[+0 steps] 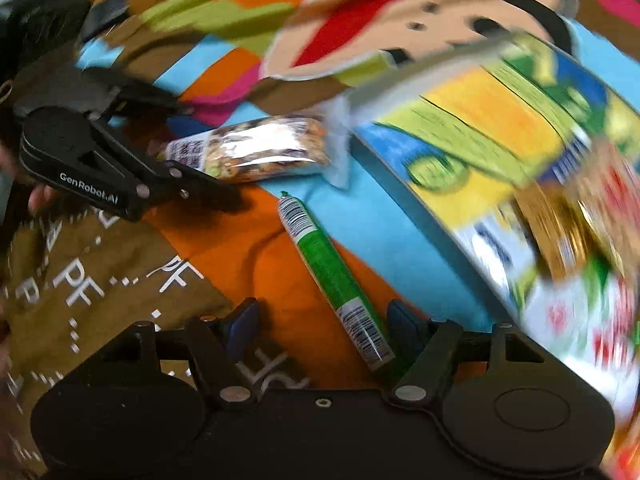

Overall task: Organize snacks
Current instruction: 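Close the left tool on the nut bag while the right tool grasps the green stick, then lift and carry the nut bag and green stick over the silver tray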

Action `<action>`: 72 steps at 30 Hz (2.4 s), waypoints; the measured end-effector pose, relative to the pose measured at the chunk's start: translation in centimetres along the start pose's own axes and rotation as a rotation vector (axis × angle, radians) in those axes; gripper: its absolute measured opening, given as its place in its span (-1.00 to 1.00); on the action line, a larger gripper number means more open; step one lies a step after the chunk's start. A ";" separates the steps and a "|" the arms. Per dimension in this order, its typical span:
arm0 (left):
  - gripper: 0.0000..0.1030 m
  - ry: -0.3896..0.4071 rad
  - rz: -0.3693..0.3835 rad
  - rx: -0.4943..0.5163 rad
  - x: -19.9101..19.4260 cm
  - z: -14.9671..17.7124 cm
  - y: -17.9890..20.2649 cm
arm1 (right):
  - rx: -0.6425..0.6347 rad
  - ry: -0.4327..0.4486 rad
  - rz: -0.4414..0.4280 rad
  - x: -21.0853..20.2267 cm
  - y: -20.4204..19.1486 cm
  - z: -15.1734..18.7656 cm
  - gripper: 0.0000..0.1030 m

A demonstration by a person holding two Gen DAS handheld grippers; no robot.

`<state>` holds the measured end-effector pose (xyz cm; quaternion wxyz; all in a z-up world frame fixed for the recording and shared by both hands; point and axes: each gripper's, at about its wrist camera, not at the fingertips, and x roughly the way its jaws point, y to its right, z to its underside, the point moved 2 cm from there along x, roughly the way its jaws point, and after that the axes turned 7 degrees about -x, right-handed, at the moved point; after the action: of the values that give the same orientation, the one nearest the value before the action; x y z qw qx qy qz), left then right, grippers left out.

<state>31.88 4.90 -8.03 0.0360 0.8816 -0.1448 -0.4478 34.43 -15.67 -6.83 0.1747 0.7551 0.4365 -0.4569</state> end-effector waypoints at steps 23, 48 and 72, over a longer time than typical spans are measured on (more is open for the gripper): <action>0.39 0.049 -0.022 -0.197 0.5 1.5 2.2 | 0.489 0.413 0.084 -3.7 -1.7 6.7 0.42; -0.05 0.194 -0.143 -0.154 0.2 3.0 3.7 | 0.414 0.421 0.261 -1.1 -2.8 7.2 -0.32; -0.18 0.198 -0.171 -0.155 -1.2 3.9 5.9 | 0.331 0.391 0.385 -1.7 -5.5 7.0 -0.63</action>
<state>26.79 -0.14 -8.22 0.0798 0.9252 -0.0299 -0.3699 25.86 -18.07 -8.30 0.0457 0.9154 0.2307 -0.3267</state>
